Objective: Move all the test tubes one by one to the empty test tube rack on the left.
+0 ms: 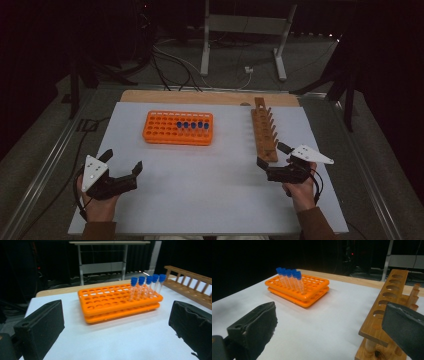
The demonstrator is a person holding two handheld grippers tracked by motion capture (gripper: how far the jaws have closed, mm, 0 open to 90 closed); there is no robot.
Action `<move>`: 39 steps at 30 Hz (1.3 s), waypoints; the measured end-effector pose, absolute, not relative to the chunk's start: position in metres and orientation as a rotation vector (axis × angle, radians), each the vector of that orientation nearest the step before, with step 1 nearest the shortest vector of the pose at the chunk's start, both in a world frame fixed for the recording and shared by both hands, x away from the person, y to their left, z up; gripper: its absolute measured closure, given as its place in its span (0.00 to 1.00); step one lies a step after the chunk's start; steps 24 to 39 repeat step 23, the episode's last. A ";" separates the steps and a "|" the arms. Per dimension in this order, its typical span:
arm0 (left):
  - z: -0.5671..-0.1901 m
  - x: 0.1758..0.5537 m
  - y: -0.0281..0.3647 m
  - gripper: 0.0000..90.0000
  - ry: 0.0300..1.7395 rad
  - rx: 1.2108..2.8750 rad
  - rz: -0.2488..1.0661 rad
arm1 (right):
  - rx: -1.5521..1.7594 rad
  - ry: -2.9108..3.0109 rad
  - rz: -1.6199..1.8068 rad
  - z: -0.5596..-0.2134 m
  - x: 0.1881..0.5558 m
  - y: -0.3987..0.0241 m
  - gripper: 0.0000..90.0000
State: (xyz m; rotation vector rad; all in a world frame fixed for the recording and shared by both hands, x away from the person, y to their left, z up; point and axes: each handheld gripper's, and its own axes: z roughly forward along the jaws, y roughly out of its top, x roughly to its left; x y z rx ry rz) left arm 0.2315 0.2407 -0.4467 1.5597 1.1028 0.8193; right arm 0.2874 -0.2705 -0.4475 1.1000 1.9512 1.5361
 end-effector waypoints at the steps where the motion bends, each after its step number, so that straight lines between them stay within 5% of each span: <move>1: -0.447 0.231 0.241 0.01 1.106 1.559 0.824 | 1.094 1.947 1.530 -0.447 0.287 -0.271 0.00; 39: -0.454 0.224 0.257 0.01 1.168 1.502 0.844 | 1.076 1.872 1.519 -0.455 0.278 -0.290 0.00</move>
